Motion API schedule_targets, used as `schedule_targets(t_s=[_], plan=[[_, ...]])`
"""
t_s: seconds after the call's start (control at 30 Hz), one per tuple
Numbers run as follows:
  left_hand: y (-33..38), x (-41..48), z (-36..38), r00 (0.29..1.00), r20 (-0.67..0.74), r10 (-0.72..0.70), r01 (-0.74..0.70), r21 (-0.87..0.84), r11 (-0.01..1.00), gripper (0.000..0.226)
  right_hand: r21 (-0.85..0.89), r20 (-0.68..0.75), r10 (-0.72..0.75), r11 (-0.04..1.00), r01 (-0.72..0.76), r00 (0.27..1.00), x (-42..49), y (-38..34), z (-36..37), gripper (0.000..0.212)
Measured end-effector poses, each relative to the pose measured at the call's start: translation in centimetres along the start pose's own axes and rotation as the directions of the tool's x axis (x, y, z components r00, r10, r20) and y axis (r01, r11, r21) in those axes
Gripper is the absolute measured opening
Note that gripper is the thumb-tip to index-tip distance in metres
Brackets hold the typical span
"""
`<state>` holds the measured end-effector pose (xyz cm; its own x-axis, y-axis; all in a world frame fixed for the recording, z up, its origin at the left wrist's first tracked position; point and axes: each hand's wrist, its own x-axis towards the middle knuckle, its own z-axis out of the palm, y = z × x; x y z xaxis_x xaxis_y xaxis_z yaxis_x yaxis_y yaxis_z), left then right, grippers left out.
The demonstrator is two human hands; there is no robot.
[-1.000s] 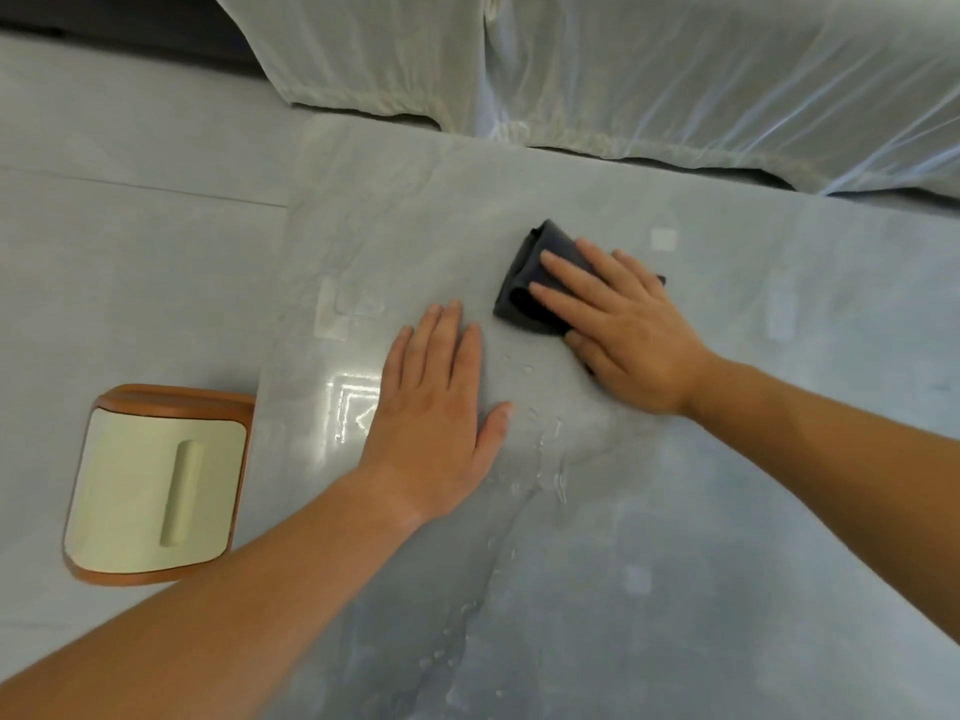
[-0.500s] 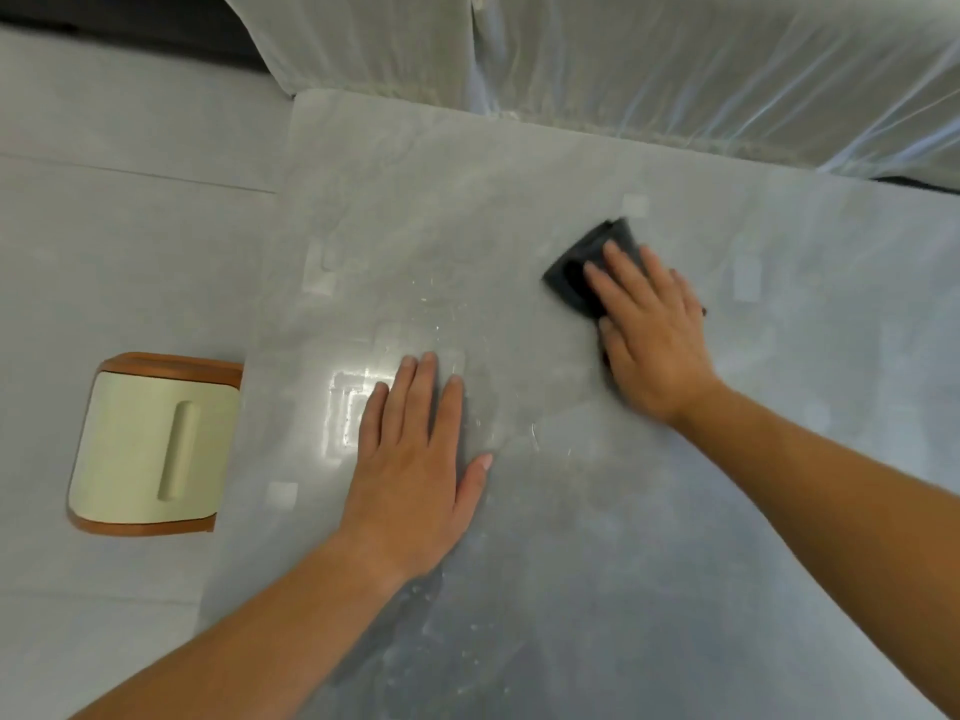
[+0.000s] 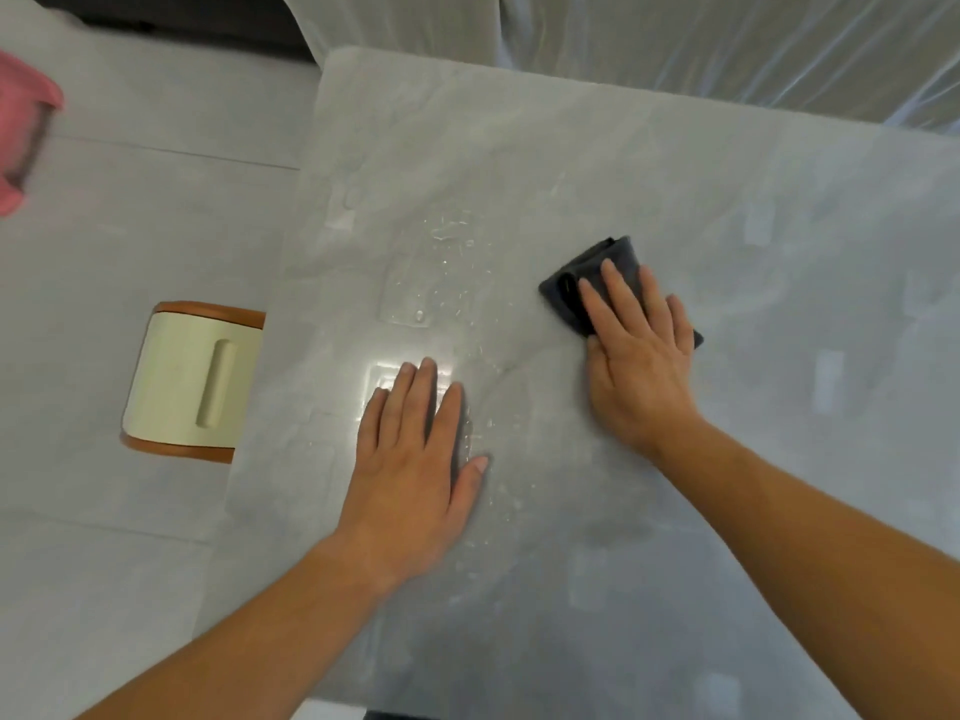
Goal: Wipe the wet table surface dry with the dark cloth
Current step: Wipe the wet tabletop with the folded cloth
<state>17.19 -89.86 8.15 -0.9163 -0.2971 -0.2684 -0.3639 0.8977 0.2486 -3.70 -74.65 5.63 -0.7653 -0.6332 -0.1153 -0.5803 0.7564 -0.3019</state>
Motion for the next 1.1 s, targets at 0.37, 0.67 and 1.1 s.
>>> schedule_targets(t_s=[0.37, 0.67, 1.1], plan=[[0.1, -1.6, 0.4, 0.986, 0.164, -0.021, 0.026, -0.029, 0.999, 0.080, -0.085, 0.145, -0.339, 0.932, 0.353, 0.930, -8.9, 1.5, 0.5, 0.057], [-0.6, -1.8, 0.2, 0.979, 0.202, 0.017, 0.001, -0.090, 0.996, 0.078, -0.069, 0.136, -0.250, 0.963, 0.261, 0.959, -16.8, -3.5, 2.7, 0.057], [-5.3, -11.0, 1.2, 0.991, 0.116, 0.068, -0.067, -0.009, 0.998, 0.074, -0.031, 0.077, -0.087, 0.995, 0.090, 0.993, -24.0, -9.4, 5.1, 0.060]])
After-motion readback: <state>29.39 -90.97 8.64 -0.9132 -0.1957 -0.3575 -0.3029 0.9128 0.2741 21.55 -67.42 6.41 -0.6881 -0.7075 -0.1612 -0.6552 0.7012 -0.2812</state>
